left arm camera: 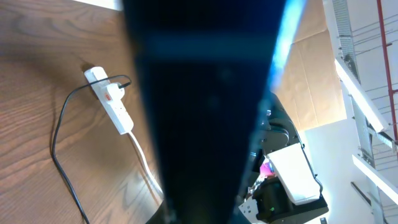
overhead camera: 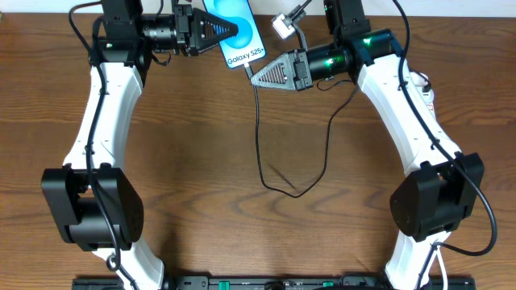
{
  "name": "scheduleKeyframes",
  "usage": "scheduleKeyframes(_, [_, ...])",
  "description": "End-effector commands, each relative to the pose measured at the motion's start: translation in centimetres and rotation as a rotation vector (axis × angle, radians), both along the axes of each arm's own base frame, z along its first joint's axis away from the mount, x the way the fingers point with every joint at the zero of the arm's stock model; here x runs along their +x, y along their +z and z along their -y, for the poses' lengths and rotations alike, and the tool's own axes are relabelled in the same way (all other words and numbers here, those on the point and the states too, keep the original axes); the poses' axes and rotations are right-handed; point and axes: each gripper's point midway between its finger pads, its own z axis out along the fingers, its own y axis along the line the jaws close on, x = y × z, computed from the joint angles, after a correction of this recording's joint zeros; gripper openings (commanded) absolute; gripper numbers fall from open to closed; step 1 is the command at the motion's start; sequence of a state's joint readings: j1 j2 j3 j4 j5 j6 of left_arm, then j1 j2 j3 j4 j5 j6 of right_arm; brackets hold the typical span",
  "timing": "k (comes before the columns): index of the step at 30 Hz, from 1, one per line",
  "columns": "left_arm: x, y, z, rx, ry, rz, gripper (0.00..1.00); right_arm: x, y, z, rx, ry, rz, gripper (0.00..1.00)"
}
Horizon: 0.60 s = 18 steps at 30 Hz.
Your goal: Plug charger to phone and switch on socket
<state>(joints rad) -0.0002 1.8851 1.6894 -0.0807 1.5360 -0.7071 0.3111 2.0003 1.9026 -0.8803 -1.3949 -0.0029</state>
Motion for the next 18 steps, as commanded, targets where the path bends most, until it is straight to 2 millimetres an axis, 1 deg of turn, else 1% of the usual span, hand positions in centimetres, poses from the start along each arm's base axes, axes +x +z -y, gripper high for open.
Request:
scheduleKeyframes(1, [-0.73, 1.37, 0.00, -0.010, -0.025, 0.033, 0.07, -0.03, -0.31, -0.21, -0.005, 0.003, -0.031, 0.01])
scheduleKeyframes(13, [-0.66, 1.35, 0.00, -0.008, -0.021, 0.030, 0.07, -0.17, -0.59, -0.09, -0.023, -0.004, -0.070, 0.01])
scheduleKeyframes(18, [-0.66, 1.37, -0.03, -0.008, -0.020, 0.031, 0.07, 0.07, -0.59, 0.22, -0.022, -0.012, -0.068, 0.01])
